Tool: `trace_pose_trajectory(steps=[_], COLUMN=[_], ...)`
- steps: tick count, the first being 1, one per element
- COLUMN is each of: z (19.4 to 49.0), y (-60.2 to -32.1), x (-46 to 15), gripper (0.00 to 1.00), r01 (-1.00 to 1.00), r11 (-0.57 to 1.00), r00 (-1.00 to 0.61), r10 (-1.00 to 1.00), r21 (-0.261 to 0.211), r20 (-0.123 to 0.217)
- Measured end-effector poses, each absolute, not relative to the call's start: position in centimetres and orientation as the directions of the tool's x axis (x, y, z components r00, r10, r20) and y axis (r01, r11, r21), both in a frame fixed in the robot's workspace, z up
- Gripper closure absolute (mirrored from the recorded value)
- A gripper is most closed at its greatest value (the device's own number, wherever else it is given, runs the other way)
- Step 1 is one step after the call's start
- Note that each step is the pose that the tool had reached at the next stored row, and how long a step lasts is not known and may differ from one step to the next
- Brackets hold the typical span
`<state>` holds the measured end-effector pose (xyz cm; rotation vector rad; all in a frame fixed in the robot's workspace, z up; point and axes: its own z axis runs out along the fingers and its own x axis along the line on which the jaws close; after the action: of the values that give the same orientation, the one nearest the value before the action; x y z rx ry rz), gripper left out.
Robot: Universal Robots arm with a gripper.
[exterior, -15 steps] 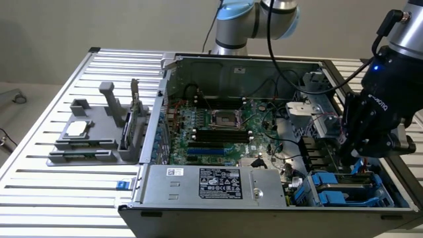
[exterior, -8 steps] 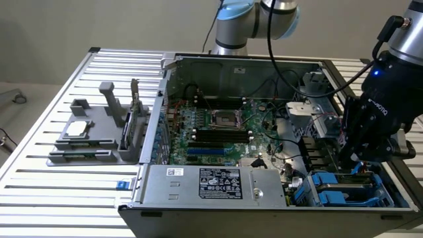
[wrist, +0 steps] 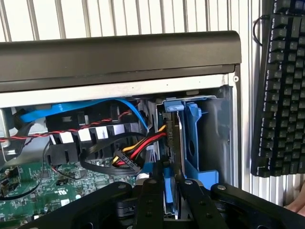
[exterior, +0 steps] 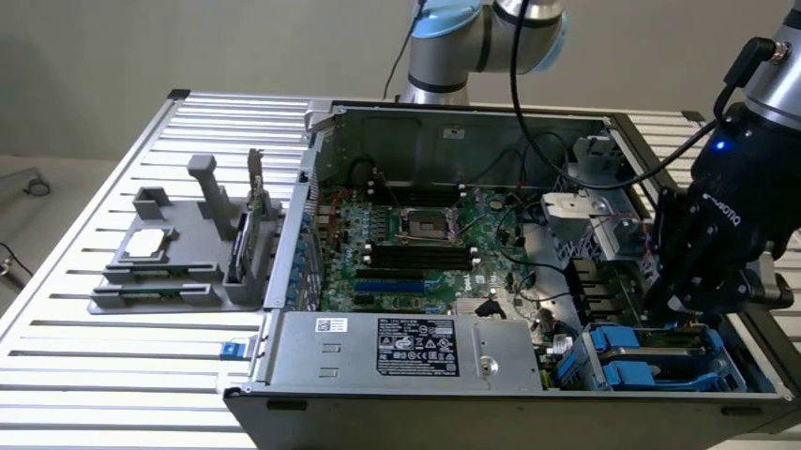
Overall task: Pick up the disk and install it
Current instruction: 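Insert the first disk wire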
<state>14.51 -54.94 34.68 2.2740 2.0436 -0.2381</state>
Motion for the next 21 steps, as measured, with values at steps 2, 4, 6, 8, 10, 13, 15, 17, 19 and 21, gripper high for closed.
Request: trace_pose_trajectory(steps=[2,4,6,8,10,13,15,17,19,21], z=[34.67,34.67,34.67,34.65,34.62,34.57,34.57,34.53,34.50,34.46], y=[-55.17,-55.36,-55.46,-55.56,-55.63,-55.71,-55.73,-55.74,-55.78,-55.88], x=[14.52,14.53,14.59,14.68,14.79,14.85,14.89,14.99,15.18,15.31], gripper=[0.80,0.80,0.80,0.80,0.80,0.80,0.80,0.80,0.80,0.80], r01=[0.992,0.992,0.992,0.992,0.992,0.992,0.992,0.992,0.992,0.992], r11=[-0.110,-0.111,-0.111,-0.111,-0.110,-0.110,-0.110,-0.109,-0.109,-0.109], r00=[0.100,0.100,0.099,0.099,0.099,0.099,0.099,0.099,0.099,0.099], r10=[0.981,0.981,0.981,0.982,0.982,0.983,0.984,0.985,0.985,0.986], r21=[-0.053,-0.058,-0.061,-0.063,-0.064,-0.065,-0.065,-0.066,-0.066,-0.067], r20=[-0.165,-0.166,-0.166,-0.164,-0.161,-0.155,-0.150,-0.144,-0.140,-0.137])
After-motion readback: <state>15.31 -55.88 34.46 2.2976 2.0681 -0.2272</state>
